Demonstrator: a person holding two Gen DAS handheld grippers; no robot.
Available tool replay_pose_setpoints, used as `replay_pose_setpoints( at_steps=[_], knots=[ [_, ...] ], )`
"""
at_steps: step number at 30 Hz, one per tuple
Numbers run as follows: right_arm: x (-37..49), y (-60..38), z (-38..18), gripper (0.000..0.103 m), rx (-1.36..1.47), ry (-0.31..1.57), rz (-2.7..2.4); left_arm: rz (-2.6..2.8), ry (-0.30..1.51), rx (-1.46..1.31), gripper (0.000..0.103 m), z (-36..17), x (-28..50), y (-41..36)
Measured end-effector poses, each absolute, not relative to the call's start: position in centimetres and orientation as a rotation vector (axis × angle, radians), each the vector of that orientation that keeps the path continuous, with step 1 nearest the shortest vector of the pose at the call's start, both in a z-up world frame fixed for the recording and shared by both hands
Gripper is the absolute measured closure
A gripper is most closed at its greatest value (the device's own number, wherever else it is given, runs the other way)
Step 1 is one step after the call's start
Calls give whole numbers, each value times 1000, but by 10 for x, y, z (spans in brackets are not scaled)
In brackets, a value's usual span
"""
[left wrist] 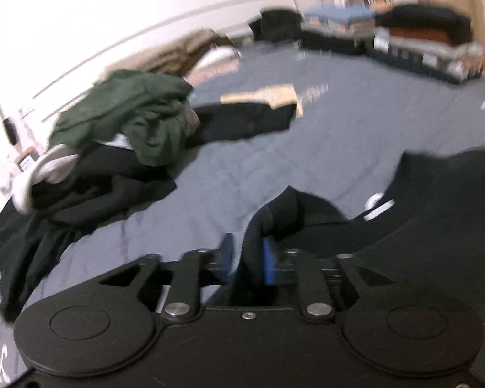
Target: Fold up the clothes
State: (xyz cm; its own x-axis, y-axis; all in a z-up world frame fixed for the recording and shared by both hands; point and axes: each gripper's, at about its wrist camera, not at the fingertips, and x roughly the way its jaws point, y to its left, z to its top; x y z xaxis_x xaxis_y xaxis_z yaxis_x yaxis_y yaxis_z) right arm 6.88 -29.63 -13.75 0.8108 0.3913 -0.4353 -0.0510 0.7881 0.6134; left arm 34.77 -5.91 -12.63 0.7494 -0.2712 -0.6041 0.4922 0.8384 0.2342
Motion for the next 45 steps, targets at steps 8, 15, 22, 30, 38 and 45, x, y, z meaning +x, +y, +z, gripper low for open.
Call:
replay_pose_setpoints(
  at_steps=[8,15,22,30,38,45],
  knots=[
    [37,-297,-111,45,598,568,216,-510,590,178,54,-54,168,47],
    [-49,-291,-92,45,546,598,100,-509,624,43,43,-34,28,104],
    [-133,-303,-99,43,445,660,-75,-436,693,-63,39,-66,-38,140],
    [-195,-318,-126,41,506,752,-228,-423,799,-94,36,-115,-89,150],
    [-228,-303,-131,41,429,762,-201,-392,722,218,36,-141,-141,129],
    [-237,-274,-141,41,292,804,-146,-361,666,515,36,-170,-154,104]
  ],
)
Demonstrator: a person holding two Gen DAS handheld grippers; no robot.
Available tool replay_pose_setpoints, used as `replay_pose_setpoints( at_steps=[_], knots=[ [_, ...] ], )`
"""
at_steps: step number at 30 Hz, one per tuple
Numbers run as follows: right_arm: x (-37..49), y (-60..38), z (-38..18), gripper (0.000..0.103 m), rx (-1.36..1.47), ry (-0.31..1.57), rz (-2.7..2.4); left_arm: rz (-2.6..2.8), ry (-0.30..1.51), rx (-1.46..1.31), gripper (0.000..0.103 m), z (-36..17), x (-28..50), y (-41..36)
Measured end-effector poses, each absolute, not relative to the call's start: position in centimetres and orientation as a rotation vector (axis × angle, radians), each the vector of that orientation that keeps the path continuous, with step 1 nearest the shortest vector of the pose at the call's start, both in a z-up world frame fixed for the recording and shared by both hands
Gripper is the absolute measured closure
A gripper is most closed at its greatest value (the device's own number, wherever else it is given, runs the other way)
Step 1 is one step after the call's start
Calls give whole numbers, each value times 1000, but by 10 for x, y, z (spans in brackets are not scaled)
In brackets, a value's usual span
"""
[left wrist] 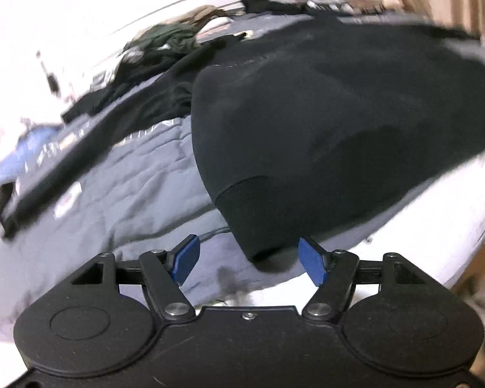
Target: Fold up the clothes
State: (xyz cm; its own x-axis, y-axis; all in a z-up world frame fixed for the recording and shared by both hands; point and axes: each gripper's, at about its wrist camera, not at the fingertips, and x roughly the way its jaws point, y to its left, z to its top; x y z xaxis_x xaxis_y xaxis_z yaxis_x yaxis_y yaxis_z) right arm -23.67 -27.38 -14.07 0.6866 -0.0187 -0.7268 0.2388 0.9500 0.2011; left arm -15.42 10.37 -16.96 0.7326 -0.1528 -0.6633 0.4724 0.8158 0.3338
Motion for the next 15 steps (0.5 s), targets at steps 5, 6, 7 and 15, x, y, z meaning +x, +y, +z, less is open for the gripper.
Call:
replay_pose_setpoints(
  at_steps=[5,6,7,15],
  knots=[
    [-243,-258,-149,41,181,821,-134,-324,649,526,45,-176,-144,101],
    [-244,-254,-151,41,153,821,-125,-313,637,519,53,-174,-143,102],
    [-245,-251,-153,41,127,820,-113,-301,625,513,60,-172,-143,102],
    [-240,-237,-175,41,-61,861,-90,-276,614,448,64,-162,-140,104]
  ],
)
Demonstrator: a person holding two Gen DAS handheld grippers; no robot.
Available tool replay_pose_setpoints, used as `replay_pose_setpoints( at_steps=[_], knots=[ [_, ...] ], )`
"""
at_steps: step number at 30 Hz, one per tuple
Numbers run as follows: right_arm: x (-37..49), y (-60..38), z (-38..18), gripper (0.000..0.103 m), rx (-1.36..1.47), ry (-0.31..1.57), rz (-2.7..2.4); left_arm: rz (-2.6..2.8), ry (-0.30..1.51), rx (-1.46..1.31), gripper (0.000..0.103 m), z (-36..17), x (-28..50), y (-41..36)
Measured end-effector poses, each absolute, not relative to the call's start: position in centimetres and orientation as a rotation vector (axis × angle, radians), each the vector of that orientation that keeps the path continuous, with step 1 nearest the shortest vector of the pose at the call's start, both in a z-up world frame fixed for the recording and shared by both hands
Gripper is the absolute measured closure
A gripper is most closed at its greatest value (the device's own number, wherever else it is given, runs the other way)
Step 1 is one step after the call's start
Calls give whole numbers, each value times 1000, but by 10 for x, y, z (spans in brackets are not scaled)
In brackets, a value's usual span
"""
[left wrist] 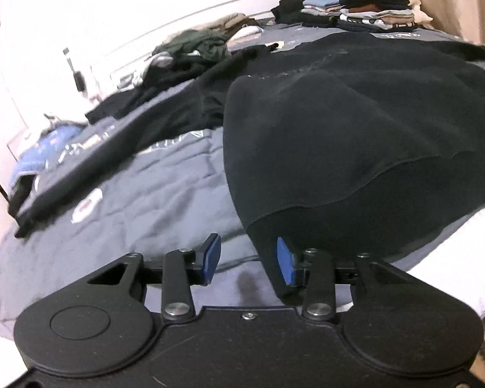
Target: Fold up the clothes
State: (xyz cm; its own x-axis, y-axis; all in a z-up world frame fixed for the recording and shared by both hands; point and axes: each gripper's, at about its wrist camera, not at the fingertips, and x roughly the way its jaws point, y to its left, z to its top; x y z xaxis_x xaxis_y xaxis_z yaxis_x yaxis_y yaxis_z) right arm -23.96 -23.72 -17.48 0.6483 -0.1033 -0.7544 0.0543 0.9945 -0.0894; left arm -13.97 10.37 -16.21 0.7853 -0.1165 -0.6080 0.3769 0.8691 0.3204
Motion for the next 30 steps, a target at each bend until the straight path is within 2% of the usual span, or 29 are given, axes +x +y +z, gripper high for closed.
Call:
replay_pose_setpoints(
  at_steps=[6,14,23,24,25,26,28,29,30],
  knots=[
    [-236,-225,-187,41,-176,897,-32,-299,648,421,64,-162,-139,101],
    [-233,-192,-209,35,-547,843,22,-312,656,401,60,-162,-134,97],
    [-235,-189,-205,37,-620,835,113,-343,658,394,56,-161,-137,94],
    [-234,-190,-204,43,-613,835,118,-343,657,393,56,-161,-137,94],
    [-233,-192,-202,57,-590,834,112,-344,656,393,56,-161,-137,94],
    [-231,-197,-198,65,-540,830,102,-343,655,392,56,-161,-137,94],
    [-226,-208,-189,92,-422,817,83,-342,654,386,56,-161,-136,93],
    [-225,-214,-184,98,-358,802,70,-345,655,383,56,-160,-136,93],
    [-224,-220,-178,99,-290,781,53,-351,654,380,56,-160,-137,93]
  ],
)
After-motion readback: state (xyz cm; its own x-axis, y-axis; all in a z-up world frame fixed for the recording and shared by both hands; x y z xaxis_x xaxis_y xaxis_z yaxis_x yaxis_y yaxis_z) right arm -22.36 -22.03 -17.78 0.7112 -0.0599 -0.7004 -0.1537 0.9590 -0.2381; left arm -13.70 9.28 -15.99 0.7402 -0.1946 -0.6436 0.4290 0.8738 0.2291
